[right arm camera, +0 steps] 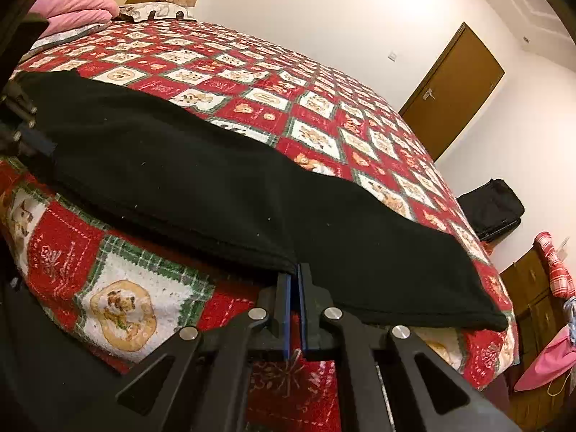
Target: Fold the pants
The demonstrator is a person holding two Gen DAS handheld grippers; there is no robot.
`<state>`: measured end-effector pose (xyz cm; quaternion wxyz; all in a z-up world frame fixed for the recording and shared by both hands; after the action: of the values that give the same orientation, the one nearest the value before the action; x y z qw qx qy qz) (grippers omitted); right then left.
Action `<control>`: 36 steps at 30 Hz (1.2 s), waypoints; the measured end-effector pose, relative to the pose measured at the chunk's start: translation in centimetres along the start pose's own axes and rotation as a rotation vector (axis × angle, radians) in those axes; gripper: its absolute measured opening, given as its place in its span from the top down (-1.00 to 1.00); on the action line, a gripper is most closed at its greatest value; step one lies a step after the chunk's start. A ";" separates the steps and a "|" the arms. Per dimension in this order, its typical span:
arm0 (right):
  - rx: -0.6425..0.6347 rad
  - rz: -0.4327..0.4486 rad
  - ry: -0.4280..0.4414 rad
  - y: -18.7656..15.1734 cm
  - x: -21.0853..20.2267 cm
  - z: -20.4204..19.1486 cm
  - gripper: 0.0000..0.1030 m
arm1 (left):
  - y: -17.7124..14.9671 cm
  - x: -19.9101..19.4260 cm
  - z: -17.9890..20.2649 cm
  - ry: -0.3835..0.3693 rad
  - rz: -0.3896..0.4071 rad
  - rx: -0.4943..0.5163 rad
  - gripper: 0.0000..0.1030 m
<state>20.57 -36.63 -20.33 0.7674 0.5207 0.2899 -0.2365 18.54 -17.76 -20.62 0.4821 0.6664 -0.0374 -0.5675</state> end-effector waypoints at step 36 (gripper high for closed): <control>0.954 0.049 0.198 0.4 2.0 21.5 0.86 | -1.4 2.8 -0.6 -0.036 -0.023 -0.043 0.92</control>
<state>26.55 -56.72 -15.24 0.4170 0.8411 0.2084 -0.2742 19.32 -18.38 -23.66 0.4891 0.6460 -0.0259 -0.5856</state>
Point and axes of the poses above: each gripper's, at about its wrist camera, not at the fingertips, and x roughly the way its jaws point, z to its right, y to its top, the point moved 8 cm from there along x, roughly the way its jaws point, and after that the axes turned 11 degrees about x, right-handed, at the moved point
